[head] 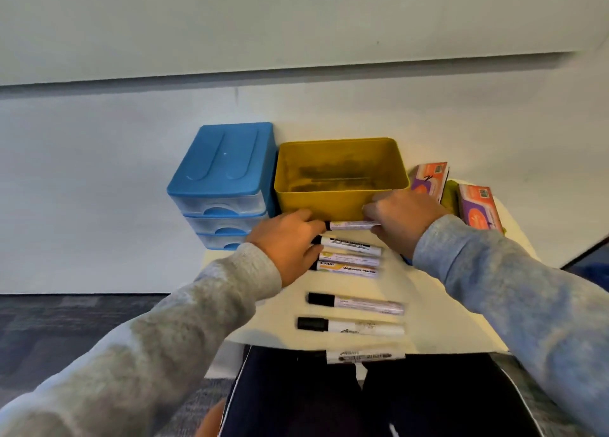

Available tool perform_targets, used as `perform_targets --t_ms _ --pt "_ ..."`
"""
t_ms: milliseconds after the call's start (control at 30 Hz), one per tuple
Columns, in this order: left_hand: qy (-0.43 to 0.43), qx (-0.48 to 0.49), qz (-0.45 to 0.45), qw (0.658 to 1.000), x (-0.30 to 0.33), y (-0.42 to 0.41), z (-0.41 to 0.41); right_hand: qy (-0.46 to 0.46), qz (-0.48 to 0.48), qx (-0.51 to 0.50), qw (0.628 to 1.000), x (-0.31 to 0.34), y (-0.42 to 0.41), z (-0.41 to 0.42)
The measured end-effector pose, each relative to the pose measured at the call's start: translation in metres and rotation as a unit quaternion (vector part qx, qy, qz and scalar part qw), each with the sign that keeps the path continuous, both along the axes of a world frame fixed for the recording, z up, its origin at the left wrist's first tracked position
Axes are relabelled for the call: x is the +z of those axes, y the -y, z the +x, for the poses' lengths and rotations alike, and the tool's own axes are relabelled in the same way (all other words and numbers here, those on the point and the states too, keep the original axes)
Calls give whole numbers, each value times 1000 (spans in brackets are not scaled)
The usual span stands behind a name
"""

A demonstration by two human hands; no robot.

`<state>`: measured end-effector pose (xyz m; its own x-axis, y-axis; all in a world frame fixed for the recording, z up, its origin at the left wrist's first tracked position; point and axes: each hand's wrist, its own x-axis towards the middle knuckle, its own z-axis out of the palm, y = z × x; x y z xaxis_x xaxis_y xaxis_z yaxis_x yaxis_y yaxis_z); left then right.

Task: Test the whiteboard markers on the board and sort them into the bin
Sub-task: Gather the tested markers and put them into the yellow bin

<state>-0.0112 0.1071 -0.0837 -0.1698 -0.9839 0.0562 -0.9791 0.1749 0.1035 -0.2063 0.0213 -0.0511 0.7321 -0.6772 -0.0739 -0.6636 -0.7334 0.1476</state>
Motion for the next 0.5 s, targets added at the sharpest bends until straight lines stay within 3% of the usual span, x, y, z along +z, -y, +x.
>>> perform_targets --t_ms 500 --pt "-20 2 -21 1000 -11 0 4 28 18 -11 999 -5 -9 9"
